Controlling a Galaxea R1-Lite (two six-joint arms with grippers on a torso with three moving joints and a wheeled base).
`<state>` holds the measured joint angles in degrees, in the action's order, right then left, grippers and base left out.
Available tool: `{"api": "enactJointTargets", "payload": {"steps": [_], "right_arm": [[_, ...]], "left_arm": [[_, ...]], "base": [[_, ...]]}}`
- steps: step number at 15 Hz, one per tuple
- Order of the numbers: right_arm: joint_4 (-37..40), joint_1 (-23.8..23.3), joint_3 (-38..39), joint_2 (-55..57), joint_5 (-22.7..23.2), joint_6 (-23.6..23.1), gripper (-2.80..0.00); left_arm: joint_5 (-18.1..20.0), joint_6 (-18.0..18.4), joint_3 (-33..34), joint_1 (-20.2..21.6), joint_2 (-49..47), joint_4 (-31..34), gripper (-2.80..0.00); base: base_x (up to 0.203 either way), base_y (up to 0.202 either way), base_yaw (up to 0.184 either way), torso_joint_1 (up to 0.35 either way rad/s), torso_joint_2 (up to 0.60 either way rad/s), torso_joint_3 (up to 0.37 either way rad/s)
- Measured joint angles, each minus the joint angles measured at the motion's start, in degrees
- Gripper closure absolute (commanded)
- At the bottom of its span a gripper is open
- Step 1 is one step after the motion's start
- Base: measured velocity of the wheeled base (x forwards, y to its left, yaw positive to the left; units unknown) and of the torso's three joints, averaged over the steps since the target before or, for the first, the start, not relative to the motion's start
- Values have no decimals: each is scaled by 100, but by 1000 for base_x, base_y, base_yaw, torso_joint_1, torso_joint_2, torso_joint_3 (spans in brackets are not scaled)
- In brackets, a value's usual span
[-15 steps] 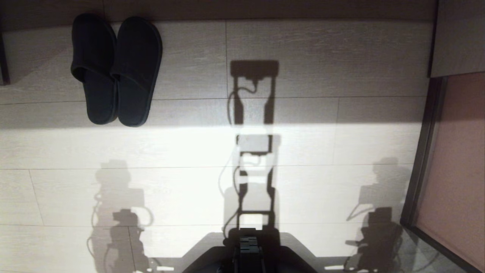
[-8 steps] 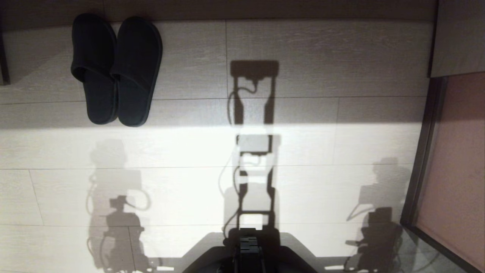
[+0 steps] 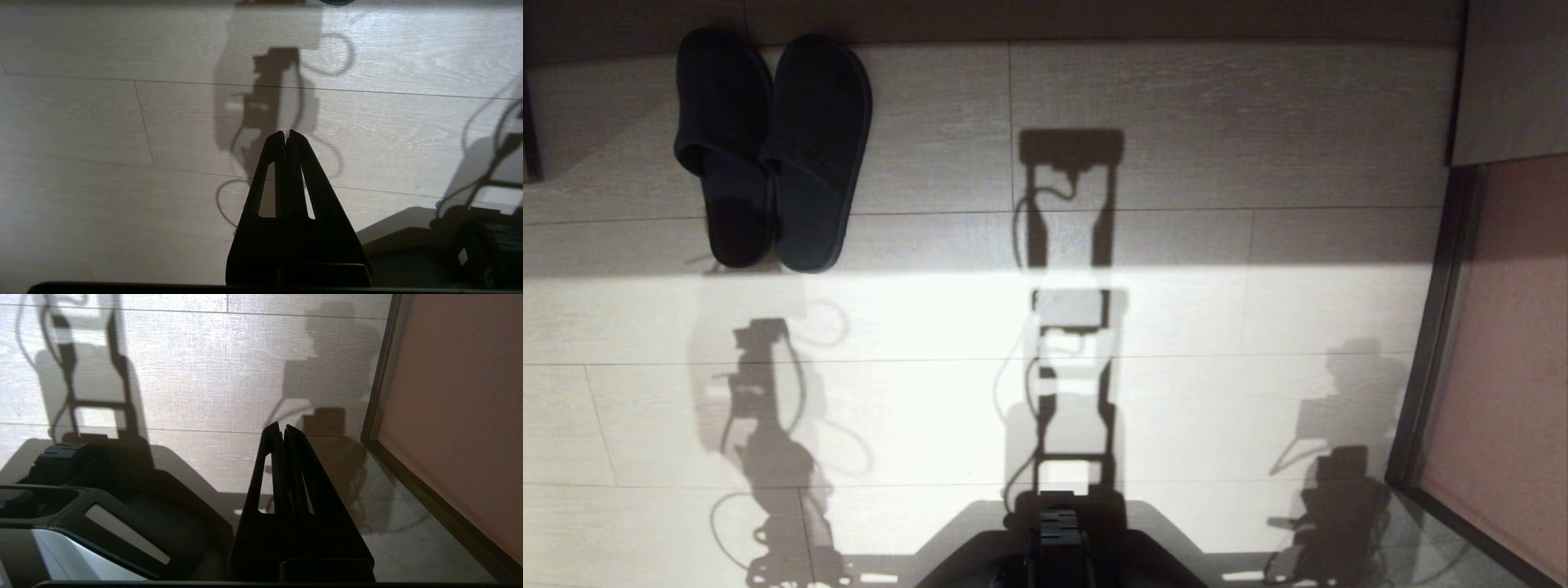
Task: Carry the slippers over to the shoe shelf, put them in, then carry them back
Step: Pick up the slippers on the floor
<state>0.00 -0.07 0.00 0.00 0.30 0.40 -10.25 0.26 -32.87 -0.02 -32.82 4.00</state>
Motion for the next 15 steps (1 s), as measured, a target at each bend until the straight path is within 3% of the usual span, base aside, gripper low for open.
{"api": "enactJointTargets", "payload": {"steps": [3,6,9,12,15], "right_arm": [[0,0,0,0,2,1,0],[2,0,0,0,2,4,0],[0,0,0,0,0,4,0],[0,-2,0,0,0,1,0],[0,-4,0,0,1,1,0]], "left_arm": [[-515,-401,62,-125,-491,-34,0],[-346,-706,275,358,-1076,-500,0],[-66,-654,928,913,-1671,-1993,0],[187,-647,1389,1167,-2254,-3651,0],[297,-807,1670,1277,-2794,-4568,0]], "base": [[0,0,0,0,0,0],[0,0,0,0,0,0],[0,0,0,0,0,0],[0,0,0,0,0,0],[0,0,0,0,0,0]]}}
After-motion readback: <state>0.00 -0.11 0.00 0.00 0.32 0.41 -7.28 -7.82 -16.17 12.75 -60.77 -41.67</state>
